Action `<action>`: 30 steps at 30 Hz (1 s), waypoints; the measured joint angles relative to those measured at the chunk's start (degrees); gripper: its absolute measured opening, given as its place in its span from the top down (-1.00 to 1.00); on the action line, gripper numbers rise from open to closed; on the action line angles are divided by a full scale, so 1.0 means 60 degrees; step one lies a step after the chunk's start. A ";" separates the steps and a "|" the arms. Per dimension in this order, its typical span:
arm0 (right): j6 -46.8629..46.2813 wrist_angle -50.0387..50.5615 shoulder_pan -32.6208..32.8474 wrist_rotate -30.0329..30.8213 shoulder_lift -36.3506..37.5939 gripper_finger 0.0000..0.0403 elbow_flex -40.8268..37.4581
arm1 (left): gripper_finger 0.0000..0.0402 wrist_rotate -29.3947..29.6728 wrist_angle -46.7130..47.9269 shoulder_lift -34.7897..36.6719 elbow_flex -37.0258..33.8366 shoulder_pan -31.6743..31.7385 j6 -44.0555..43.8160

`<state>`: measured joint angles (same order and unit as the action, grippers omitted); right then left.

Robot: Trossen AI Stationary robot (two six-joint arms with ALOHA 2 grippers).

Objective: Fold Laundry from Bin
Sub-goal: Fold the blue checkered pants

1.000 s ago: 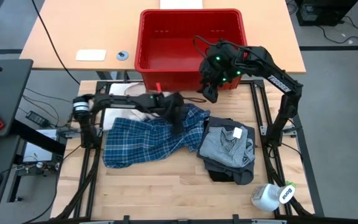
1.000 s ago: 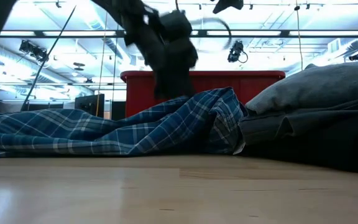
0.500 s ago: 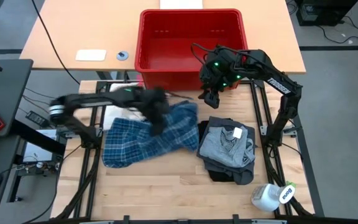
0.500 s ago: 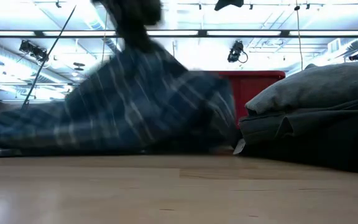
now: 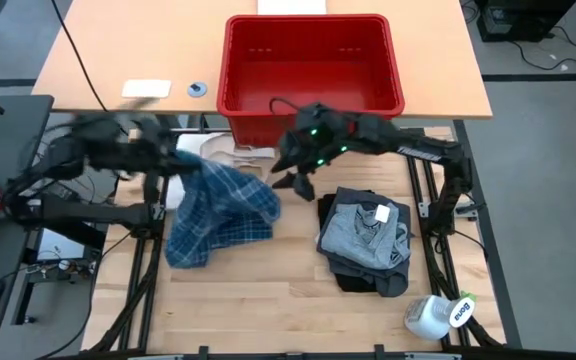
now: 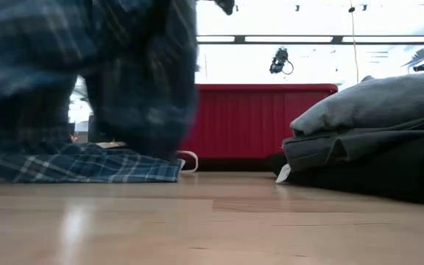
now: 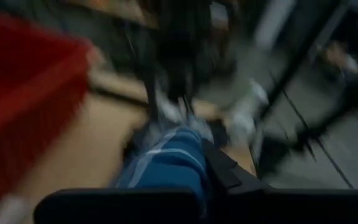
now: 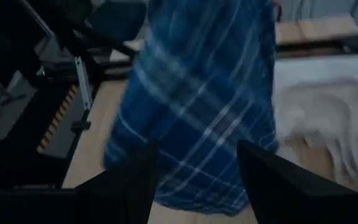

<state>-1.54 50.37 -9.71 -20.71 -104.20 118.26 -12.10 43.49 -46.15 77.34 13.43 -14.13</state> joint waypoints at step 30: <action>-0.2782 -0.4631 0.3111 0.5805 0.0027 -0.02 -0.1213 | 0.98 0.1253 -0.4077 -0.3290 0.5570 -0.0025 0.1180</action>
<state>-18.24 22.59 8.96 14.12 -104.03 110.98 -4.58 19.03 -65.89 110.76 13.28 -7.05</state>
